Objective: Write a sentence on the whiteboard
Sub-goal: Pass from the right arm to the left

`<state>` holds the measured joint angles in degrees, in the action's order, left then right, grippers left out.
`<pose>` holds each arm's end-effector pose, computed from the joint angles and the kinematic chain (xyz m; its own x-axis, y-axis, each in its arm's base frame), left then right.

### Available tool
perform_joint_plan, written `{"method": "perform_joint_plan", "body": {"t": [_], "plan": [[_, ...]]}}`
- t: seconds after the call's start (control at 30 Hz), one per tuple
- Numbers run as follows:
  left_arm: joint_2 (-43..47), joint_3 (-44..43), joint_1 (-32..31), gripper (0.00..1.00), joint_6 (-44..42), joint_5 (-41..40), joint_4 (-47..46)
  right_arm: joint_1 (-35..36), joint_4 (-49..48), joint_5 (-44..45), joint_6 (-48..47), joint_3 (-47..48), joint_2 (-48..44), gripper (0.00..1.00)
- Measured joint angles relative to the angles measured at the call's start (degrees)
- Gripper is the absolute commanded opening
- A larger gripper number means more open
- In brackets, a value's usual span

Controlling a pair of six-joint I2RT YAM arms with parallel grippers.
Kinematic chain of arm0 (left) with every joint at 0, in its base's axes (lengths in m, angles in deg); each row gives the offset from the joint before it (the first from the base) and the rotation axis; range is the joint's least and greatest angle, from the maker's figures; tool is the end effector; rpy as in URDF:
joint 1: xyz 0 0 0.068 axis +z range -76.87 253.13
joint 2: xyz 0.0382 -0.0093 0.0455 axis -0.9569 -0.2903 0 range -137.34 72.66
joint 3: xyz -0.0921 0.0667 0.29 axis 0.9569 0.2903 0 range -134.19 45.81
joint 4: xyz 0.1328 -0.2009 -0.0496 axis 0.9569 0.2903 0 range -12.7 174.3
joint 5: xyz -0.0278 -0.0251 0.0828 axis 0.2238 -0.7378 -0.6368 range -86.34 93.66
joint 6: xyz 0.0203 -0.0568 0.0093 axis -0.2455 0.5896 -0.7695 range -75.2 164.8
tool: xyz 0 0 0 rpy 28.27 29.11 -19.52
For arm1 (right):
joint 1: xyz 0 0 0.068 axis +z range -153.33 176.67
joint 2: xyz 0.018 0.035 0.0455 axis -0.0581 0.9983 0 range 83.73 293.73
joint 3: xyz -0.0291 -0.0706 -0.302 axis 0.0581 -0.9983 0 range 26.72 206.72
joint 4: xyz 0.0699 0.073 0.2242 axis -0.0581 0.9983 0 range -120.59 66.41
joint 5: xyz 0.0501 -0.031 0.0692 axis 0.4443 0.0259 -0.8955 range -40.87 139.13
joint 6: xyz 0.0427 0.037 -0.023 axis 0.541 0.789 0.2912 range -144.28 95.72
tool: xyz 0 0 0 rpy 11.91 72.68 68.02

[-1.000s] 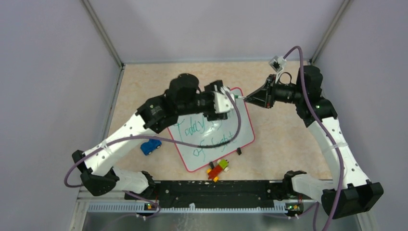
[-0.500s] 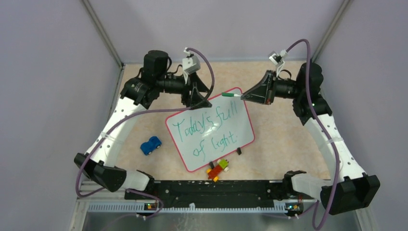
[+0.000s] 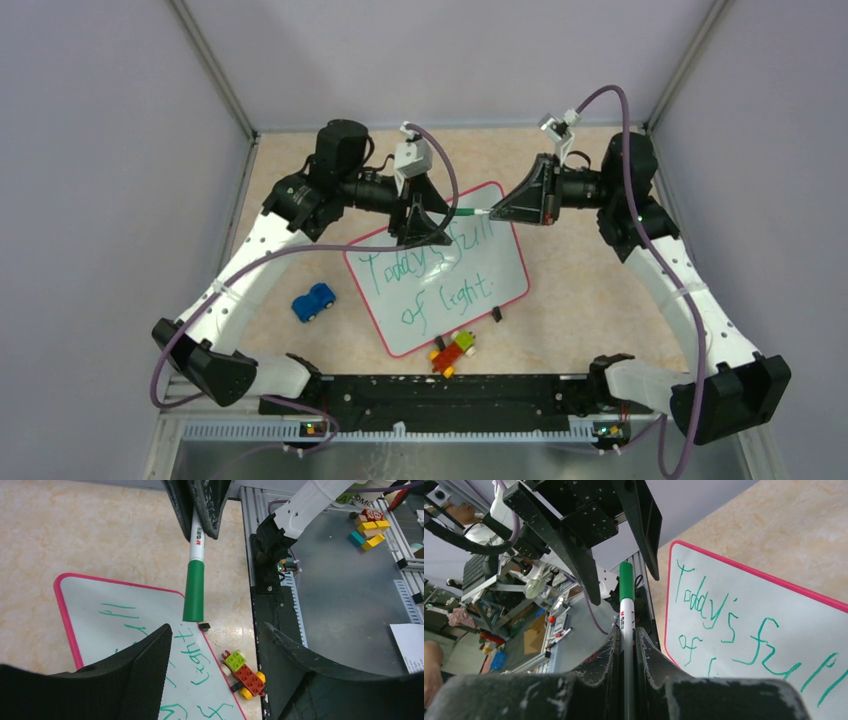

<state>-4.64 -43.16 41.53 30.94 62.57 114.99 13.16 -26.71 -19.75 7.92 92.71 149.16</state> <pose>0.1944 -0.1655 0.4719 -0.1409 0.2319 -0.9625 0.9886 -0.0194 -0.1494 0.1909 0.1009 0.4468 -0.5772 0.0294 -0.8161 -0.8126 0.0774 0.5776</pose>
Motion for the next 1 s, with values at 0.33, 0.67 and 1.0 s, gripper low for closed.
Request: {"method": "perform_joint_plan", "body": {"t": [0.33, 0.67, 1.0], "plan": [[-0.76, 0.00, -3.02, 0.44, -0.57, -1.42, -0.09, 1.55, 0.17, 0.00, -0.07, 0.00, 0.42, 0.00], [-1.99, -0.02, -3.06, 0.03, 0.59, -2.69, -0.44, 2.54, 0.52, 0.24, -0.94, 0.00, 0.74, 0.00], [-2.97, -0.09, -3.41, 0.00, 1.51, -3.17, 0.61, 2.93, 2.78, 0.66, -3.19, 0.00, 1.20, 0.00]]}}
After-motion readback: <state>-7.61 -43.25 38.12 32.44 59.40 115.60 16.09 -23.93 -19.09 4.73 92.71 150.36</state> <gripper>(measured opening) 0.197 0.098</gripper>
